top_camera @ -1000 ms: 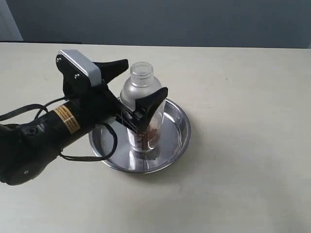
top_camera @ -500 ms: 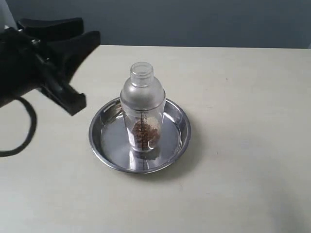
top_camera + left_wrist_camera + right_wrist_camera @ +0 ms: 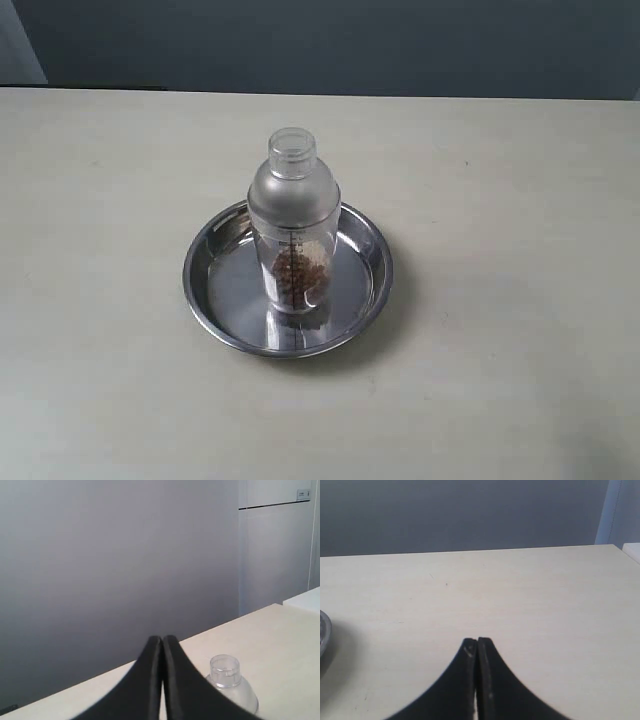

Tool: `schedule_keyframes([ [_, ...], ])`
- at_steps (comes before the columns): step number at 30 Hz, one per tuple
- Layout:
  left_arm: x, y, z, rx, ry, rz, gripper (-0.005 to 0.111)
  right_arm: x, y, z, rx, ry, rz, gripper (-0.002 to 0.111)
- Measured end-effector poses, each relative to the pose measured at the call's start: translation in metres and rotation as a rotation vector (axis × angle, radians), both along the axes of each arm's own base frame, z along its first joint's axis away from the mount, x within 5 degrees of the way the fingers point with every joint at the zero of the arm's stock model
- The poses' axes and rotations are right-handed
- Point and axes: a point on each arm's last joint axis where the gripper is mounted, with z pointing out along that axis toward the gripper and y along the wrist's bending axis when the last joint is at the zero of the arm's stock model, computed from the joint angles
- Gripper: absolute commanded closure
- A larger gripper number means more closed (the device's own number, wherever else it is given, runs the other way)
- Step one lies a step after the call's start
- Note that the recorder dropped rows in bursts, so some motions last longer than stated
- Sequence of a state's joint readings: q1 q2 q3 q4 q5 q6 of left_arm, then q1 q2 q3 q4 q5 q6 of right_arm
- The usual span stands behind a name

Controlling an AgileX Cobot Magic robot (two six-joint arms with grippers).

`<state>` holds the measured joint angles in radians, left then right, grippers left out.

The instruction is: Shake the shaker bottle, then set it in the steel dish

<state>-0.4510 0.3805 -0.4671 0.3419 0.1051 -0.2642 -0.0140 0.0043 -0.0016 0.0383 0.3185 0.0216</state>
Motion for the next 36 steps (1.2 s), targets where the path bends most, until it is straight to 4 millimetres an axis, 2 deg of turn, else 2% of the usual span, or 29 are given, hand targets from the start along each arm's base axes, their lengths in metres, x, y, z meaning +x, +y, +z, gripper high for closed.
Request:
schedule_keyframes([
  [4,-0.005,0.003,0.001,0.008,-0.013,0.009,0.106,0.000,0.000,0.000,0.000,0.000,0.000,0.109],
  [9,-0.004,0.008,-0.013,0.073,0.108,0.063,0.106,0.000,0.000,0.000,0.000,0.000,0.000,0.109],
  [15,-0.007,0.016,-0.046,0.059,0.175,0.135,0.106,0.000,0.000,0.000,0.000,0.000,0.000,0.109],
  [26,-0.020,0.021,-0.124,-0.031,0.116,0.170,0.106,0.000,0.000,0.000,0.000,0.000,0.000,0.109],
  [29,-0.022,0.022,-0.131,-0.046,0.122,0.180,0.106,0.000,0.000,0.000,0.000,0.000,0.000,0.109],
  [32,-0.023,0.024,-0.141,-0.048,0.234,0.202,0.106,0.000,0.000,0.000,0.000,0.000,0.000,0.109],
  [36,-0.024,0.024,-0.145,-0.036,0.277,0.205,0.106,0.000,0.000,0.000,0.000,0.000,0.000,0.109],
])
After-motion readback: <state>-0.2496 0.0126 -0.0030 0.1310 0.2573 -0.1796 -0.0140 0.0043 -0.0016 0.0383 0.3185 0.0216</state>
